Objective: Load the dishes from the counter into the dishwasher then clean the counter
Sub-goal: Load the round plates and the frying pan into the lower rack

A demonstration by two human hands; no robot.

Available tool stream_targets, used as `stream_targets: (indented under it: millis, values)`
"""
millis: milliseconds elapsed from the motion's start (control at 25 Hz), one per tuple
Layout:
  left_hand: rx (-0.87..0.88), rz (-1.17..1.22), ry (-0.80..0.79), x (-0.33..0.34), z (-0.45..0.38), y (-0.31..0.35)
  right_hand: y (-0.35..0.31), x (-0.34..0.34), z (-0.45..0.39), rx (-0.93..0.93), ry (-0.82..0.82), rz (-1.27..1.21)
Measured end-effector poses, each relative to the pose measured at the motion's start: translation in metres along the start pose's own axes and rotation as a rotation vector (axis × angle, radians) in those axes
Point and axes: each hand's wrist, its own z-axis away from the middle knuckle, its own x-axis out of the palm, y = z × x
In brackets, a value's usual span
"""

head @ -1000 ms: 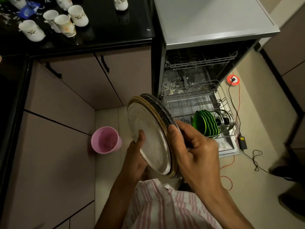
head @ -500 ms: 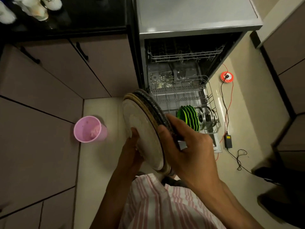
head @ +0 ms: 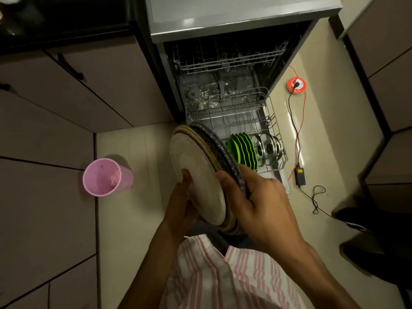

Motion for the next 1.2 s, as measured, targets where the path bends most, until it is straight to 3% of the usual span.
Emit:
stream_targets:
  millis: [240,560,680,800,1040,1200]
  values:
    - [-0.054,-0.139,0.131,0.027,-0.058,-0.001,0.038,-0.026,-0.037,0.092,0.129,-0.012]
    - [0.040,-0.113,0.152,0.088,-0.142,-0.048,0.139,-0.080,-0.100,0.021,0.091,-0.064]
    - [-0.008,0.022,0.165,0.114,-0.181,-0.077,0.181,-0.094,-0.130,0.016,0.027,-0.039]
    - [-0.019,0.137,0.142,0.131,-0.230,-0.095,0.220,-0.092,-0.155,-0.016,-0.016,0.044]
    - [0.039,0.011,0.215,0.119,-0.342,-0.107,0.323,-0.063,-0.212,0.078,-0.064,0.060]
    - [-0.001,-0.018,0.197,0.101,-0.395,-0.115,0.379,-0.040,-0.234,0.114,0.009,0.006]
